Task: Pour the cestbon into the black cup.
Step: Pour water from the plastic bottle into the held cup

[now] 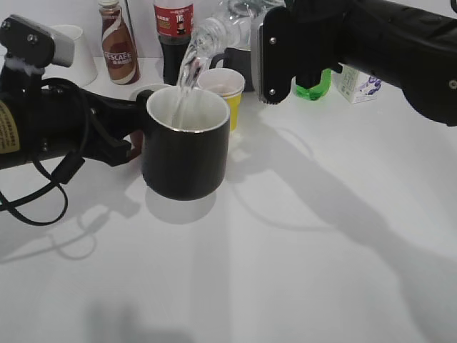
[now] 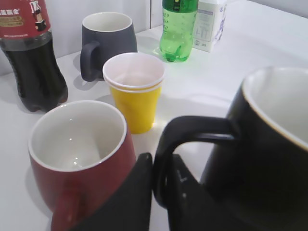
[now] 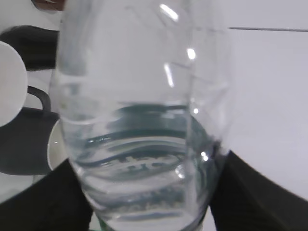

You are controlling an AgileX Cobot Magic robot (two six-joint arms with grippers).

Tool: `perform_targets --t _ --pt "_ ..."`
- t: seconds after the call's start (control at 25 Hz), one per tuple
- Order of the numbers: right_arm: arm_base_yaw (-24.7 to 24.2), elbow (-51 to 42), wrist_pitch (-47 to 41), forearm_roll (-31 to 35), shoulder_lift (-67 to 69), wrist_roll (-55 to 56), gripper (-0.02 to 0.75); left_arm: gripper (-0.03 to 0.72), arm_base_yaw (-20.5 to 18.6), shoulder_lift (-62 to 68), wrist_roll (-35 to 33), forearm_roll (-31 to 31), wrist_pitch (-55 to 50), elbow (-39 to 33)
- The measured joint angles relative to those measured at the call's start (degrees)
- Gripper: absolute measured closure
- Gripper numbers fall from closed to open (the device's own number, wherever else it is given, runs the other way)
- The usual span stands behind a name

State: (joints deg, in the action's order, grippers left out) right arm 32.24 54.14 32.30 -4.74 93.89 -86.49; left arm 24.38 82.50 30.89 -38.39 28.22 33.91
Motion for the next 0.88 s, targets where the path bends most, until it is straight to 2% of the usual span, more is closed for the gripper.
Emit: perform_targets --t 0.36,0.56,0.76,0.88 --pt "0.0 0.0 2.2 0.0 0.0 -1.5 0.272 0.642 0.0 0.0 0.0 0.0 0.4 0.0" --pt "0.0 0.0 0.0 0.0 0.0 0.3 0.272 0.642 0.0 0.0 0.0 -0.1 0.5 0.0" --pt "0.0 0.0 -7.4 -2.3 0.0 13.4 0.272 0.642 0.0 0.0 0.0 0.0 0.5 0.0" --pt "0.6 0.0 -12.1 -6.4 0.0 30.1 0.272 0.642 0.0 0.0 0.0 1.3 0.6 0.0"
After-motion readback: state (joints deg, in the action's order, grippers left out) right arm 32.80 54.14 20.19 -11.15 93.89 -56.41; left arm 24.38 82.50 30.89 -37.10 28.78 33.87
